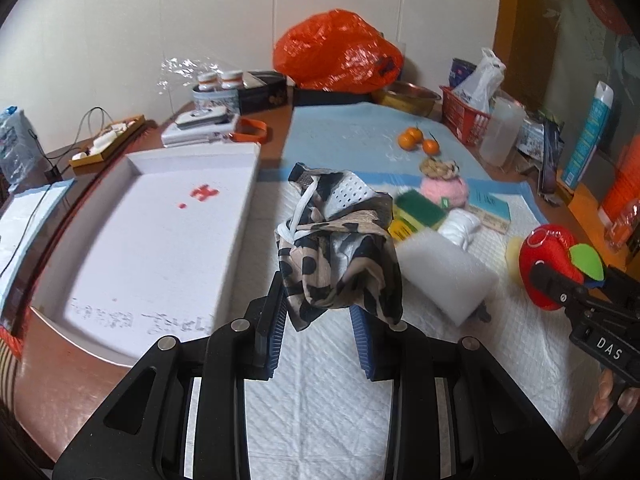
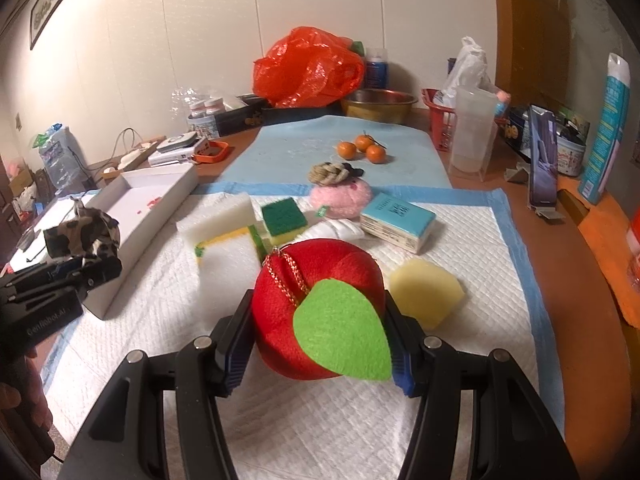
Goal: Organize soft objects
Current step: 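Carry cloth and apple plush to the white tray while both grippers release them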
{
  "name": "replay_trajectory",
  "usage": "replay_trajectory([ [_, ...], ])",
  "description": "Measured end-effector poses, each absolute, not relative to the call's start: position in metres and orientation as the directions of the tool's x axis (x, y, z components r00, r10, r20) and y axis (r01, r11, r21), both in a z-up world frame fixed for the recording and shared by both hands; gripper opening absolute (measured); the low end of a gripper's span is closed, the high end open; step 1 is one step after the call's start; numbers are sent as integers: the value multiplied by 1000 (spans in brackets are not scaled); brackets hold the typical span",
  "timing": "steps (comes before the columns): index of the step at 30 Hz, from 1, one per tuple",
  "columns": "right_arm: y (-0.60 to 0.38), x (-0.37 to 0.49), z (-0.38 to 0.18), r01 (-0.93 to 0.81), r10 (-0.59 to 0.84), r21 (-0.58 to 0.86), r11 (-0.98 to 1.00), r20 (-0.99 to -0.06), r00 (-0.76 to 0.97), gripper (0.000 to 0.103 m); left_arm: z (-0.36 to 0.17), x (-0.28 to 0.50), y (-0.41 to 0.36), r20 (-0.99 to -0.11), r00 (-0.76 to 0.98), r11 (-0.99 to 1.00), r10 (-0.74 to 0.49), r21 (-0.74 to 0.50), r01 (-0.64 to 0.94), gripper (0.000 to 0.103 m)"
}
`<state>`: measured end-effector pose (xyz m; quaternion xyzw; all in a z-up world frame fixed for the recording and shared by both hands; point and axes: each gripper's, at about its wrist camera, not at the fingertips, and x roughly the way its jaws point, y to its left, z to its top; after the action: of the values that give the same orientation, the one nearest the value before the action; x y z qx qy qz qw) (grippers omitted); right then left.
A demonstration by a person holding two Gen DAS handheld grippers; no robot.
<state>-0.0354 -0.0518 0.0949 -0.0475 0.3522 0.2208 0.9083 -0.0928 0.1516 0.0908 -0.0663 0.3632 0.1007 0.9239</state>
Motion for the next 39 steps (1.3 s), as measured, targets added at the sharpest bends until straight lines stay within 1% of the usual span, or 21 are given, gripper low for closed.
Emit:
replay_trajectory([
  [7,-22,-38,118,-500,424,61,864,-623,658,58,117,-104,188,-641,737,948,215,-44,-315,30],
  [15,19,-34,138,-566,487,76,821,-610,625,58,141,-108,245,-621,706,909,340,24,-417,30],
  [18,37,-29,149,-587,515,90,805,-599,613,58,151,-108,268,-627,692,894,359,17,-448,30],
  [24,72,-26,165,-622,560,114,775,-581,591,58,169,-117,296,-595,685,868,420,44,-494,30],
  [30,115,-31,170,-672,604,130,729,-583,543,58,158,-113,316,-623,660,858,420,37,-512,30],
  [36,163,-28,147,-701,613,163,695,-644,458,58,129,-97,331,-676,616,858,404,46,-512,30],
  [39,179,-28,138,-705,616,178,686,-658,433,58,114,-91,342,-707,586,854,397,51,-517,30],
])
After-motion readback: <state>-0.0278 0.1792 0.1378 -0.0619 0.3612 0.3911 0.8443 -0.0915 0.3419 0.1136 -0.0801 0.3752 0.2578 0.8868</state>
